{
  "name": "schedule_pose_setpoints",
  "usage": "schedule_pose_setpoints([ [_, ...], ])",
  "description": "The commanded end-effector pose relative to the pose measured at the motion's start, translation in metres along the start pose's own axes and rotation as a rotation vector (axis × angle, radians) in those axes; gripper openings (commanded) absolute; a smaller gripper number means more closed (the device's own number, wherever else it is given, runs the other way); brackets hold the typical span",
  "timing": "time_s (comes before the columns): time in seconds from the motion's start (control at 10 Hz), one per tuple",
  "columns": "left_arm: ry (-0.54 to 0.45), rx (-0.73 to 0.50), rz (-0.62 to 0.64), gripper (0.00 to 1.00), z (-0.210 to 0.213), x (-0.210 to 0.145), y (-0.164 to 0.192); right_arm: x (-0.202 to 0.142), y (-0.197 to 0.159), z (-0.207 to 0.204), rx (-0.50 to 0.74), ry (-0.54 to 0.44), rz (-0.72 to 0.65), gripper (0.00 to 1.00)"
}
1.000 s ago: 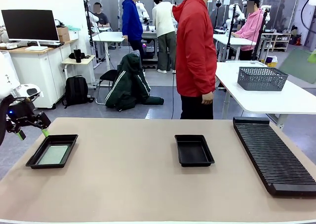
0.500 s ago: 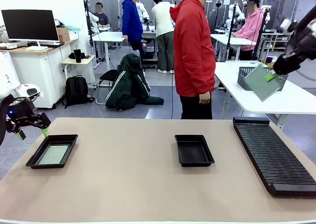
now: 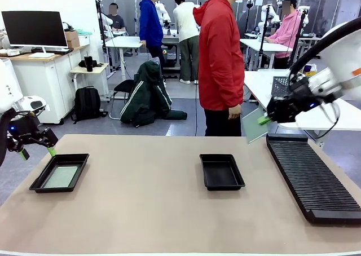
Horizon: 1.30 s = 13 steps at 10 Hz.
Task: Inspect and transfer BCBs to ESD trays.
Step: Pick up the Blank PCB from the PCB Rack and place it in the right ESD tray.
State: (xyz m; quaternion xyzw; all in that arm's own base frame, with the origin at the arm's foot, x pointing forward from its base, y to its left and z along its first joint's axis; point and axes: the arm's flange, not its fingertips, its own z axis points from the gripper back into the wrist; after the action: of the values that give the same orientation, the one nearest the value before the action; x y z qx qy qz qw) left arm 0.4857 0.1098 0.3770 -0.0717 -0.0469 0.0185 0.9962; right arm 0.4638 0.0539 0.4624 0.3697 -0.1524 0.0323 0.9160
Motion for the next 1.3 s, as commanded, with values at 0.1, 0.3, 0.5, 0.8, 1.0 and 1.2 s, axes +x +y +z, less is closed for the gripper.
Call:
schedule_pose_setpoints([
  [0.1,-0.006,-0.001,-0.002,1.0,-0.002,0.0,0.001,-0.008,-0.016,-0.063,0.079,-0.006,-0.042,0.02],
  [0.3,-0.006,-0.001,-0.002,1.0,-0.002,0.0,0.001,-0.014,-0.026,-0.096,0.103,0.033,-0.041,0.02],
  [0.5,-0.006,-0.001,-0.002,1.0,-0.002,0.0,0.001,-0.021,-0.029,-0.124,0.115,0.08,-0.024,0.02],
  [0.8,-0.006,-0.001,-0.002,1.0,-0.002,0.0,0.001,-0.024,-0.038,-0.152,0.128,0.098,-0.043,0.02],
  [1.0,-0.006,-0.001,-0.002,1.0,-0.002,0.0,0.001,-0.027,-0.047,-0.168,0.149,0.096,-0.06,0.02],
  [1.2,-0.006,-0.001,-0.002,1.0,-0.002,0.0,0.001,-0.025,-0.056,-0.182,0.157,0.101,-0.077,0.02],
])
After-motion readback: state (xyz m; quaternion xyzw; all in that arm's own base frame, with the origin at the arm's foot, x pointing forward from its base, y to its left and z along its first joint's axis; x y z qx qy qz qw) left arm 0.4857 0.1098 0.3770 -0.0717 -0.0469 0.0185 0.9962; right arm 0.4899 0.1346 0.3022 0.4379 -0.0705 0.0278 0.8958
